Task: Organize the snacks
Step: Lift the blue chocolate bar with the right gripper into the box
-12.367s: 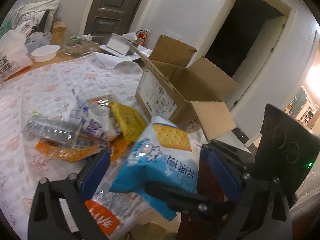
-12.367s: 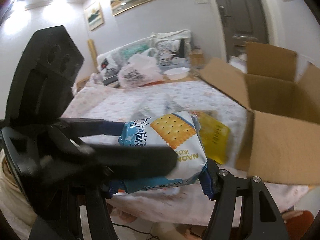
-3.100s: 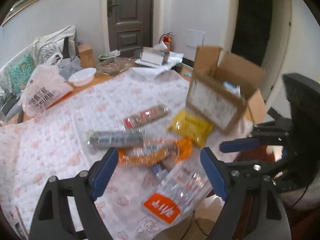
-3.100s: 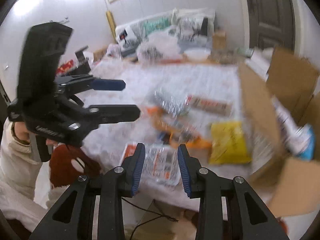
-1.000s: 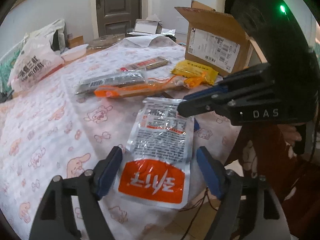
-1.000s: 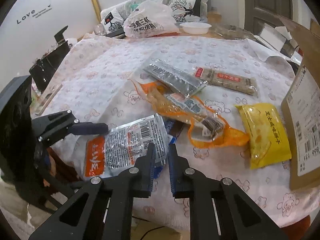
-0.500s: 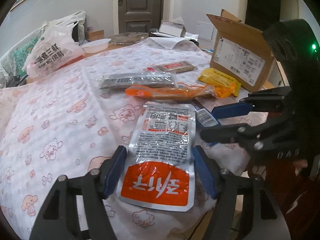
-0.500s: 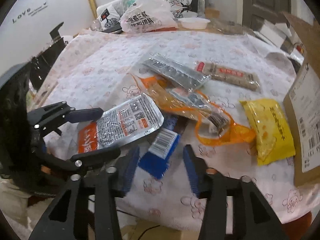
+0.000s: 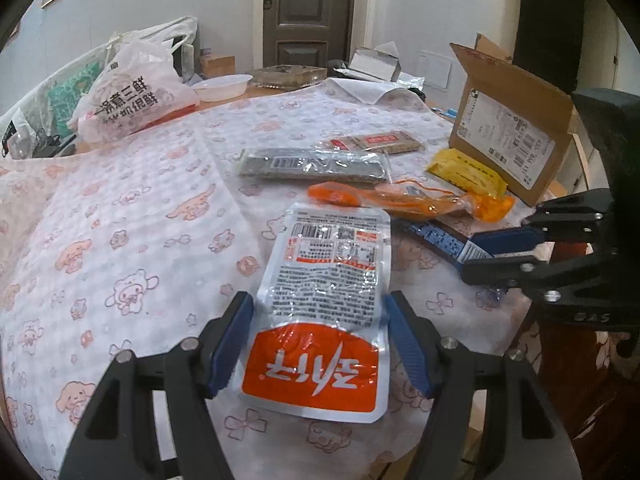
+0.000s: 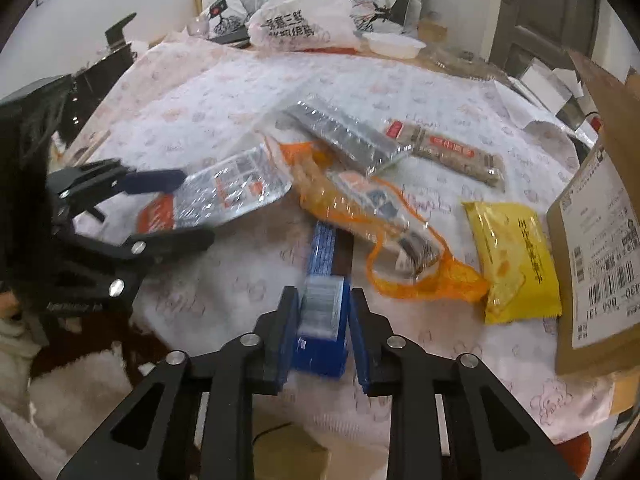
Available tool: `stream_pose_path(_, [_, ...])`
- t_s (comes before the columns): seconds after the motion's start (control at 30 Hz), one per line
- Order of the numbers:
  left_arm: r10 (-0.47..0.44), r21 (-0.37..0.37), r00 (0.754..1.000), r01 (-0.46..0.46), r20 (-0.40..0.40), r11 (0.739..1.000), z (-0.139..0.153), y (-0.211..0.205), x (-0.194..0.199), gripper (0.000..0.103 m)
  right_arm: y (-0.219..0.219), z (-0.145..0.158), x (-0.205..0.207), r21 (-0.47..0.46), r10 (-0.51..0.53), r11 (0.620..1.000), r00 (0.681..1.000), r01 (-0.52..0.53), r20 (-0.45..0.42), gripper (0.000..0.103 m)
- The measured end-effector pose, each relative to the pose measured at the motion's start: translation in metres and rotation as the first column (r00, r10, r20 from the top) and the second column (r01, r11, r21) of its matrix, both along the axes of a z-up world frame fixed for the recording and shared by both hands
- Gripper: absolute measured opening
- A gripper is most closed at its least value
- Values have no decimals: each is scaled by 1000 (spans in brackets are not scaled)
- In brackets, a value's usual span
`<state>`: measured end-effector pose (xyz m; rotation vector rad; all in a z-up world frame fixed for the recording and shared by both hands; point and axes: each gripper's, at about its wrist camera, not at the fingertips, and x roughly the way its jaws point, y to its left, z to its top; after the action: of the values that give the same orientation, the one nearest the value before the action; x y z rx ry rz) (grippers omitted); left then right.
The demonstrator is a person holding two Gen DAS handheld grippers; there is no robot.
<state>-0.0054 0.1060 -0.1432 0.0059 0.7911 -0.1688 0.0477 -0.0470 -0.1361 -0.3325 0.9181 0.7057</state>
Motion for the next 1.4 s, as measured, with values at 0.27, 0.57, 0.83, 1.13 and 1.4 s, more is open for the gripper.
stream_pose_path(0.27, [26,16,1000,-26,15,1000,7,4,-4,66,17,-3,6,27,33,999,999,-34,7,14])
stream_pose_path(0.57, [113,44,993,-115,41,992,24,28,-20,66,39,17,-13,98,174,980,984,-176,21,14])
stream_pose_path(0.83, [160,50,982,-166,102,985,54,38,-30,66,36,60,-12,135,169,973,978,-185,122,14])
stream_pose_path(1.13, [77,110,961,-110,266,988,145,-10,-15,66,-35,146,-4,243,46,962,947,-128,317,14])
stream_pose_path(1.4, [-177,146,917,133,357,980,216,-133,39,66,-150,172,28,295,-151,955,919,40,364,14])
